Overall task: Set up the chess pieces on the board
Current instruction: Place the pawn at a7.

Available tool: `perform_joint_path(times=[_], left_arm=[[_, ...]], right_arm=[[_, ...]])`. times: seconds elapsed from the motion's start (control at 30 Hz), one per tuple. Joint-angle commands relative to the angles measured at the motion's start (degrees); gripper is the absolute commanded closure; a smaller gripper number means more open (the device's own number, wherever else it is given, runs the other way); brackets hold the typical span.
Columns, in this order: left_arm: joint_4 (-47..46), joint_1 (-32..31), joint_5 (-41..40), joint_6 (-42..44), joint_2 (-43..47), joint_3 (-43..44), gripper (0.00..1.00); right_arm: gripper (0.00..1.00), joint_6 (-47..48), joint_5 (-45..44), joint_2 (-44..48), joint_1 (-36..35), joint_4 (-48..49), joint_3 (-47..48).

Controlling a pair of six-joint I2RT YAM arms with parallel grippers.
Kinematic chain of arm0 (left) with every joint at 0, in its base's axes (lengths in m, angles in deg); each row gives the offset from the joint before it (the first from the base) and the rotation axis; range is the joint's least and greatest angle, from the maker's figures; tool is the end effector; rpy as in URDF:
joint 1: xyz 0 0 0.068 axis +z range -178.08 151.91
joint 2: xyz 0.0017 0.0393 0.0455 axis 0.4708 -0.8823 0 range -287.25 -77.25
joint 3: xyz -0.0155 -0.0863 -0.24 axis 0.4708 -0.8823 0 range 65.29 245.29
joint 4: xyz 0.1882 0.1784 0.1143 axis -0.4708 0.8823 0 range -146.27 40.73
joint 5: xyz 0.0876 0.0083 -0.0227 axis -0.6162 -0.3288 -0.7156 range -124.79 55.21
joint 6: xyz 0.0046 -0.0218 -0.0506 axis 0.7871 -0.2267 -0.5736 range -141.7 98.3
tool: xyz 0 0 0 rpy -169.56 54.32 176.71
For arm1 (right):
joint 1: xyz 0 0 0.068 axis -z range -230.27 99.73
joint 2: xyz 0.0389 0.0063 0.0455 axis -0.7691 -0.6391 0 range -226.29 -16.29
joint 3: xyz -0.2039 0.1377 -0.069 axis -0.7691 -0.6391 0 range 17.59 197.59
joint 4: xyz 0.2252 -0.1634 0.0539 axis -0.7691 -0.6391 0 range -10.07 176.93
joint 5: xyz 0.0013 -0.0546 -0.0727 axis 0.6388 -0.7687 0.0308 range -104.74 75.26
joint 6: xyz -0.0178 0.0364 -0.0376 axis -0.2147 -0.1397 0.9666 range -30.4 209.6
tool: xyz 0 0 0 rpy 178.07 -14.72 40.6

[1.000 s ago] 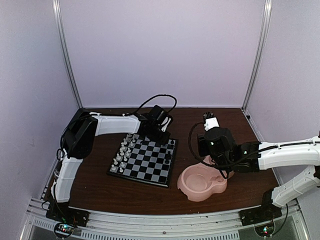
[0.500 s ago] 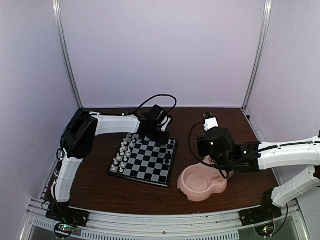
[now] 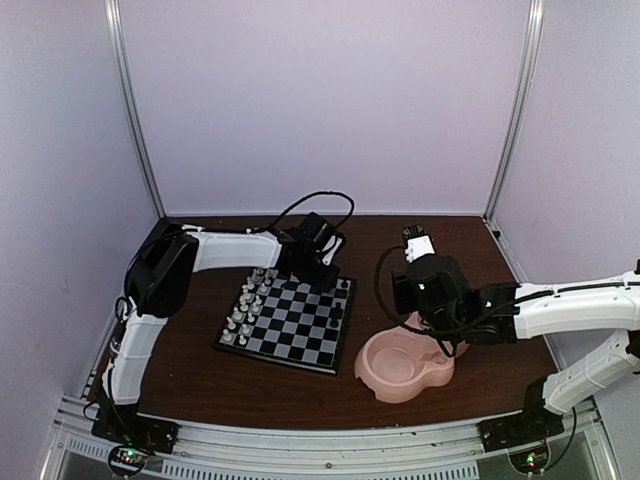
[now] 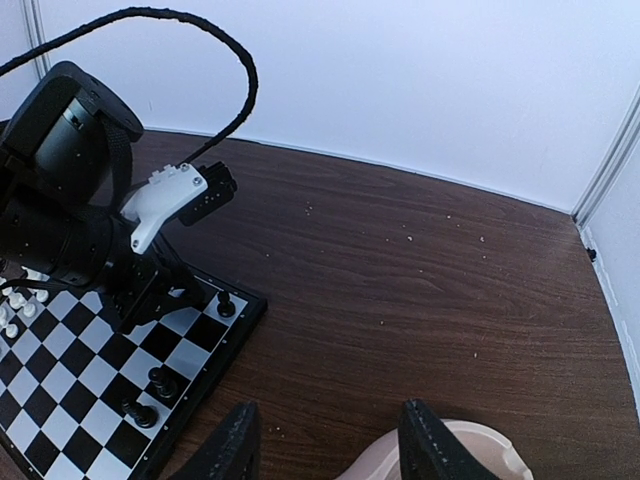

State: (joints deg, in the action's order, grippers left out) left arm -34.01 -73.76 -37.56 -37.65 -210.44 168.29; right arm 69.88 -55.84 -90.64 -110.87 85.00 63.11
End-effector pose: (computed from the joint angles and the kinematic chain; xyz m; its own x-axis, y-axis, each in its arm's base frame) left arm 0.3635 -0.3696 0.1214 -0.7233 0.3477 -0.5966 0.5151 0.8471 -0.1307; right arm 0.1716 0.2541 0.2214 -0.3644 -0.1285 -0.9223 -0.2722 0.9619 -0.0265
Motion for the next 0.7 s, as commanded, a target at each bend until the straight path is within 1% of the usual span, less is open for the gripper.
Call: perform_joint_path(times=[0.0,0.23,0.37,0.43,0.57,0.67], left_arm=[[-0.7,0.6,-0.42,0.6,0.37,0.91,0.76],[-2.82,0.59,-0.24,-0.82,5.25,-2.51,0.74],[-4.12,-0.03,-0.3,-2.17,10.24,-6.17,0.73],[-3.71,-0.84,-2.34,-3.01,13.89,-8.01,0.72],[-5.07,-3.06,-7.5,-5.29,21.89,-15.83,0.7],[-9.99,-5.96,-11.06,-6.07,27.39,-24.58,0.7]], right_arm=[[0.51,0.02,0.05,0.0,0.31,-0.53,1.24],[0.51,0.38,0.12,-0.45,0.31,-0.7,1.68],[0.51,0.47,0.59,-0.44,0.31,-0.63,1.68],[0.51,0.51,1.06,-0.6,0.31,-0.7,1.76],[0.51,0.12,1.87,-1.08,0.31,-1.32,2.09],[0.51,-0.53,2.03,-1.45,0.33,-2.3,2.45]])
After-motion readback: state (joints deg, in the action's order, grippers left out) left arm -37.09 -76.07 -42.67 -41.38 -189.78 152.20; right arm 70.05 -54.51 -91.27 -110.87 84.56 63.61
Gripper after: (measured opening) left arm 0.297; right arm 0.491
